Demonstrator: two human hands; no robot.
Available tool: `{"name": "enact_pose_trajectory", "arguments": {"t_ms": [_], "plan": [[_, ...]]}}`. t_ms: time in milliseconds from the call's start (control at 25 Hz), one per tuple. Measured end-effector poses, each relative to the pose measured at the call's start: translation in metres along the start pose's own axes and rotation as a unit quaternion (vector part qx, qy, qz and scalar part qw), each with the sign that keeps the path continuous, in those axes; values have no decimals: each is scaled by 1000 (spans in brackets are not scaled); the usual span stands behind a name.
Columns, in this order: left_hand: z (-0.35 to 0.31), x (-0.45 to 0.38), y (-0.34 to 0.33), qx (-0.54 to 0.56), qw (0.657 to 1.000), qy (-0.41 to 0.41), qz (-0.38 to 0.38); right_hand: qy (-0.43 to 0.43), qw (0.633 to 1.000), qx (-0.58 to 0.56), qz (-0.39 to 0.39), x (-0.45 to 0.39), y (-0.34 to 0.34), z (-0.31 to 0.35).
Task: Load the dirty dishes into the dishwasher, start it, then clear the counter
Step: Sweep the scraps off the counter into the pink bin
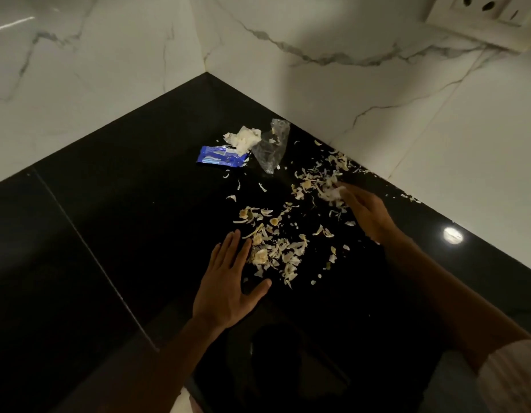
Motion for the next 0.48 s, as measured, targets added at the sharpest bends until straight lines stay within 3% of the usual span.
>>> {"name": "enact_pose_trajectory", "arguments": {"t_ms": [200, 480], "plan": [[-2, 2, 4, 1, 1000, 2, 0, -18, 989, -84, -118, -32, 47, 8], [-1, 3, 7, 22, 1000, -8, -11, -12, 1000, -11, 0, -98, 11, 14]]}}
Point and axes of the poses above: each hand's wrist, its own x-axis away from the middle knuckle, its own y-axis out of the back of the hand, z = x × y, the point moved 9 cm from there along -x, towards the middle knuckle, and after that the axes turned 12 degrees about z, right-handed, at the moved point
